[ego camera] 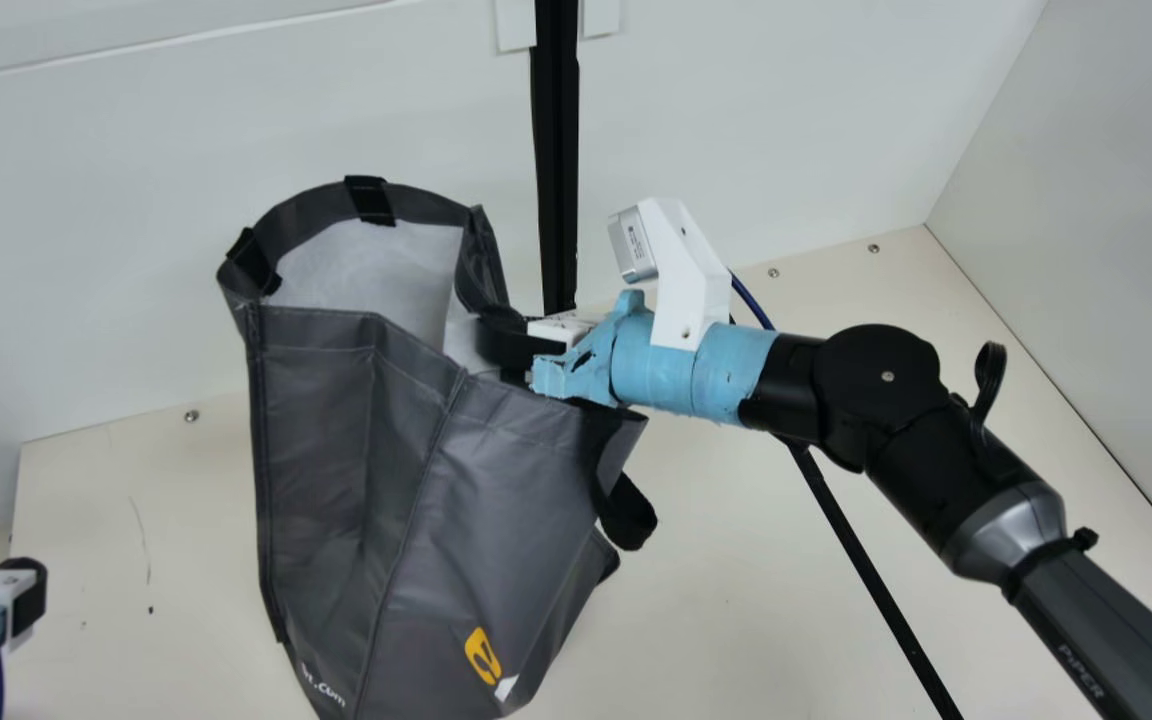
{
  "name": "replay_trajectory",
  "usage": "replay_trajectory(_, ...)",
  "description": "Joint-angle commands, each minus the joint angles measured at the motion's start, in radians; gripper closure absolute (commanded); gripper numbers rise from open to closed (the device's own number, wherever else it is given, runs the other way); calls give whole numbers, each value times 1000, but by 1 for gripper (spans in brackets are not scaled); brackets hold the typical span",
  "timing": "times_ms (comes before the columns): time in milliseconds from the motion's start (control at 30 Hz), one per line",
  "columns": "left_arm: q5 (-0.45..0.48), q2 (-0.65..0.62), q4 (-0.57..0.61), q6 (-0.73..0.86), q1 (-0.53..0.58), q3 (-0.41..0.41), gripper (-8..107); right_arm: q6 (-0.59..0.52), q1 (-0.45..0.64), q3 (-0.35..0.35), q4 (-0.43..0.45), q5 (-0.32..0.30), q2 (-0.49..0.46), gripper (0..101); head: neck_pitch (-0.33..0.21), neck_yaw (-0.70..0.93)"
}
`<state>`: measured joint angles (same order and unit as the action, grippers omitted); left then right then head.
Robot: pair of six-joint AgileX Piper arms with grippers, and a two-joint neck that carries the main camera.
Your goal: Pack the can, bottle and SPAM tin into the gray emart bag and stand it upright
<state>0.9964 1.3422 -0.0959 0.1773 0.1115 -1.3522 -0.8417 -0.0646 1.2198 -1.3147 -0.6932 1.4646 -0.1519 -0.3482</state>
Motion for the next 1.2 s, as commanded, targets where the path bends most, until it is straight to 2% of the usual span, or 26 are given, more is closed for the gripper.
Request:
replay_trajectory(0, 0, 0, 0, 0, 0, 0, 9, 0, 6, 3, 17, 21, -1, 101, -23, -1)
replay_trajectory(1167, 0, 0, 0, 0, 0, 0, 9, 10, 130, 129, 218, 273, -36, 101, -23, -1)
